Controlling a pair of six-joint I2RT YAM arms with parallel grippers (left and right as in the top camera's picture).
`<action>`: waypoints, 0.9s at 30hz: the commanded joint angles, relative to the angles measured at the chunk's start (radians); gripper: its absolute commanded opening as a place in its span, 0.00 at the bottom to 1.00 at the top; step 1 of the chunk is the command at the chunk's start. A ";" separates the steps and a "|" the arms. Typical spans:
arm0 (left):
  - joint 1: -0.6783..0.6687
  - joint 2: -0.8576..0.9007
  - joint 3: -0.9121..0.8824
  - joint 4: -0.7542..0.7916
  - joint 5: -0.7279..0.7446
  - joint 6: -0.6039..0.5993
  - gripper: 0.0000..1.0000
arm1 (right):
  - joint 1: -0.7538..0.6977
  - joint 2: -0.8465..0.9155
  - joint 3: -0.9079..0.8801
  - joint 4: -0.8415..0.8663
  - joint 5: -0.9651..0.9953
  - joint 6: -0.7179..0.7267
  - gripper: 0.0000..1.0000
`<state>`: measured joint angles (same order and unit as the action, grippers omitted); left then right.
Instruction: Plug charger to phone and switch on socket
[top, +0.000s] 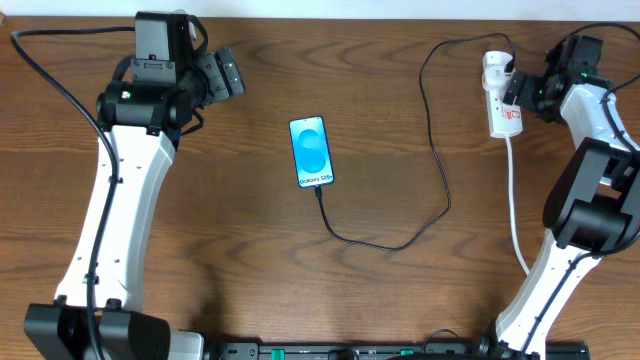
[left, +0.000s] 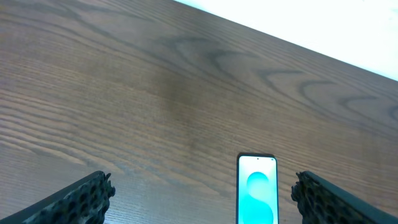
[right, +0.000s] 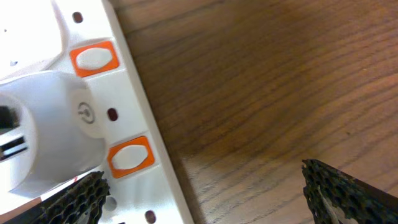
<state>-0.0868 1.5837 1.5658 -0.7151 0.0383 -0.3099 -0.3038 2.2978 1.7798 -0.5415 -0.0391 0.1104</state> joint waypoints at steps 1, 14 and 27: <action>0.002 -0.007 0.005 -0.003 -0.013 0.006 0.96 | -0.016 0.011 0.006 -0.012 0.056 0.058 0.99; 0.002 -0.007 0.005 -0.003 -0.013 0.006 0.96 | -0.054 0.011 0.006 0.016 -0.033 0.148 0.99; 0.002 -0.007 0.005 -0.003 -0.013 0.006 0.96 | -0.035 0.012 0.005 0.037 -0.087 0.147 0.99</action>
<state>-0.0868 1.5837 1.5658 -0.7147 0.0383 -0.3099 -0.3515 2.2978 1.7794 -0.5064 -0.1139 0.2455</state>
